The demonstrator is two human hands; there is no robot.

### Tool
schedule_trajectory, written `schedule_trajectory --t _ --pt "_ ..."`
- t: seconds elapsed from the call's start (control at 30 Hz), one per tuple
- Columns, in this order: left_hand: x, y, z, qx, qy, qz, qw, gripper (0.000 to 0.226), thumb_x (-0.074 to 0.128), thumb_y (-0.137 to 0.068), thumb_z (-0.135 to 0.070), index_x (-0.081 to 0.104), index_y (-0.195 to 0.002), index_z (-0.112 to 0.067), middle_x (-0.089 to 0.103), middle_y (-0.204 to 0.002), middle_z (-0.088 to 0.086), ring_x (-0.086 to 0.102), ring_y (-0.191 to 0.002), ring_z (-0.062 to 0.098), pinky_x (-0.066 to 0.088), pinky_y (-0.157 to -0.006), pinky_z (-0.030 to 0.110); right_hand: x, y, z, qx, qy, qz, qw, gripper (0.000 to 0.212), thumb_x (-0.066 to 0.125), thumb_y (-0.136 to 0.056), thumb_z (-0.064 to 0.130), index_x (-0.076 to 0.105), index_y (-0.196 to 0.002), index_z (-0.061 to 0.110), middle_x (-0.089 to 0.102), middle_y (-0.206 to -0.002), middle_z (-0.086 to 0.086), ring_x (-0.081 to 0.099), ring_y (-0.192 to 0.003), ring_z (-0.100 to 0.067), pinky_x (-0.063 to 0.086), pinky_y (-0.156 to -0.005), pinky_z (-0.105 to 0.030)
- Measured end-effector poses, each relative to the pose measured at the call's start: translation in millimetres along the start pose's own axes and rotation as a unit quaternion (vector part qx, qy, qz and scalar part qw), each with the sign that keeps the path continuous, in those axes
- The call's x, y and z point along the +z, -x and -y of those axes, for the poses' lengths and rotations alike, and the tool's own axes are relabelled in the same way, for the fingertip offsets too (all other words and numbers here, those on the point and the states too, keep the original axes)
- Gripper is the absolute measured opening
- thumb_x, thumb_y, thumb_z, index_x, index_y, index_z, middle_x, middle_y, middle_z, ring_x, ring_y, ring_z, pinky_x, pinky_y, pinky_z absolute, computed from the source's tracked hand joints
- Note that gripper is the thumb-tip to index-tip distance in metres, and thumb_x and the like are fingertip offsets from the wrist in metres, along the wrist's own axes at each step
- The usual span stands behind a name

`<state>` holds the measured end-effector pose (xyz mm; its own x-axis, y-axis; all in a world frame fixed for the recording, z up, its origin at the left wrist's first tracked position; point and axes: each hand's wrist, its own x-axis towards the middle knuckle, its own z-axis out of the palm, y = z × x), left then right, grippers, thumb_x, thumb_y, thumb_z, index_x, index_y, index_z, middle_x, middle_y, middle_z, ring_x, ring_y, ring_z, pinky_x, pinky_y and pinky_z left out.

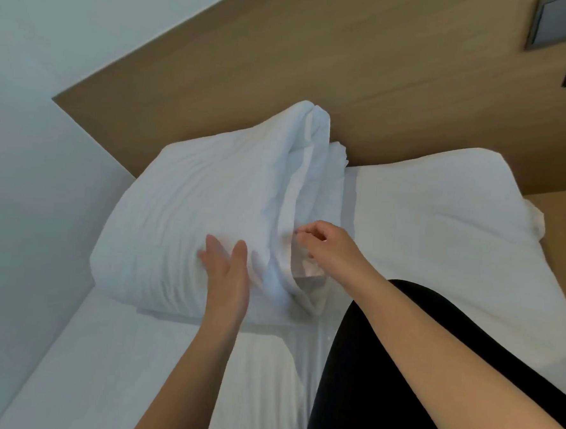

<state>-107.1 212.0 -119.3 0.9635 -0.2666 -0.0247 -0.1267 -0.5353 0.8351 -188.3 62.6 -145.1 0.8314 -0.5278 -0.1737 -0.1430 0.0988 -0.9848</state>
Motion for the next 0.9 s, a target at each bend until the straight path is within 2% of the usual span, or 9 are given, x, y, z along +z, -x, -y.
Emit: schedule_trajectory --t 0.1,0.17,0.23,0.33,0.4,0.47,0.63,0.8,0.9 --pt "-10 -43 -2 0.164 -0.233 0.028 0.958 0.058 0.019 -0.102 -0.048 0.003 -0.155 -0.029 -0.006 -0.163 -0.007 -0.008 -0.149 0.011 -0.009 -0.119 0.040 -7 -13 1 0.028 -0.072 -0.012 0.997 0.047 0.045 -0.099 0.036 0.039 -0.144 0.030 0.052 -0.130 0.008 0.053 -0.108 -0.009 0.040 -0.088 -0.027" --pt "-16 -82 -10 0.193 -0.274 0.049 0.941 0.056 0.016 -0.103 -0.048 0.006 -0.155 -0.030 -0.002 -0.163 -0.007 -0.006 -0.149 0.011 -0.011 -0.119 0.041 -9 -27 3 0.034 -0.115 -0.027 0.992 0.054 0.040 -0.101 0.039 0.024 -0.152 0.034 0.034 -0.152 0.008 0.041 -0.131 -0.014 0.032 -0.099 -0.028" --pt "-18 -114 -22 0.194 -0.271 0.079 0.940 0.054 0.016 -0.103 -0.048 0.011 -0.154 -0.032 0.002 -0.163 -0.008 -0.003 -0.149 0.010 -0.010 -0.119 0.040 -6 -46 4 0.035 -0.150 -0.062 0.986 0.056 0.035 -0.103 0.042 0.014 -0.155 0.036 0.020 -0.160 0.010 0.027 -0.144 -0.017 0.026 -0.109 -0.033" --pt "-11 -147 -44 0.198 -0.290 0.130 0.927 0.054 0.017 -0.103 -0.050 0.012 -0.154 -0.035 0.003 -0.162 -0.011 -0.001 -0.149 0.007 -0.010 -0.120 0.039 12 -68 2 0.001 -0.171 -0.112 0.979 0.059 0.032 -0.104 0.043 0.004 -0.155 0.036 0.004 -0.163 0.010 0.013 -0.149 -0.017 0.017 -0.120 -0.041" --pt "-2 -165 -57 0.193 -0.299 0.164 0.920 0.053 0.017 -0.103 -0.050 0.012 -0.154 -0.037 0.004 -0.162 -0.013 0.001 -0.148 0.006 -0.009 -0.120 0.037 32 -81 -2 -0.025 -0.118 -0.108 0.987 0.061 0.033 -0.102 0.046 0.002 -0.155 0.037 -0.005 -0.163 0.011 0.005 -0.151 -0.016 0.010 -0.122 -0.048" --pt "8 -182 -68 0.186 -0.303 0.193 0.915 0.053 0.017 -0.102 -0.054 0.013 -0.153 -0.041 0.006 -0.161 -0.015 0.004 -0.148 0.005 -0.007 -0.121 0.038 43 -97 -10 -0.042 -0.076 -0.105 0.991 0.062 0.034 -0.102 0.047 0.003 -0.155 0.036 -0.006 -0.163 0.009 0.001 -0.151 -0.015 0.006 -0.121 -0.051" --pt "44 -228 -92 0.164 -0.280 0.229 0.918 0.057 0.019 -0.098 -0.064 0.014 -0.151 -0.045 0.009 -0.160 -0.018 0.008 -0.147 0.003 0.000 -0.122 0.041 33 -129 -17 -0.031 -0.173 -0.110 0.978 0.073 0.033 -0.091 0.065 -0.002 -0.152 0.044 -0.001 -0.163 0.015 0.005 -0.150 -0.012 0.009 -0.122 -0.049" --pt "124 -244 -103 0.207 -0.320 0.226 0.897 0.058 0.017 -0.104 -0.046 -0.004 -0.155 -0.028 -0.008 -0.162 -0.007 -0.009 -0.148 0.007 -0.012 -0.119 0.039 34 -148 -37 -0.062 -0.117 -0.096 0.986 0.068 0.024 -0.089 0.065 -0.009 -0.145 0.047 -0.009 -0.161 0.019 -0.004 -0.148 -0.002 0.001 -0.123 -0.041" --pt "159 -229 -96 0.266 -0.318 0.244 0.877 0.058 0.017 -0.105 -0.040 -0.006 -0.154 -0.021 -0.016 -0.162 -0.002 -0.016 -0.147 0.009 -0.013 -0.118 0.038 31 -151 -51 -0.039 -0.124 -0.080 0.988 0.072 0.024 -0.087 0.074 -0.005 -0.149 0.051 -0.005 -0.160 0.026 -0.002 -0.148 0.000 0.006 -0.123 -0.043"
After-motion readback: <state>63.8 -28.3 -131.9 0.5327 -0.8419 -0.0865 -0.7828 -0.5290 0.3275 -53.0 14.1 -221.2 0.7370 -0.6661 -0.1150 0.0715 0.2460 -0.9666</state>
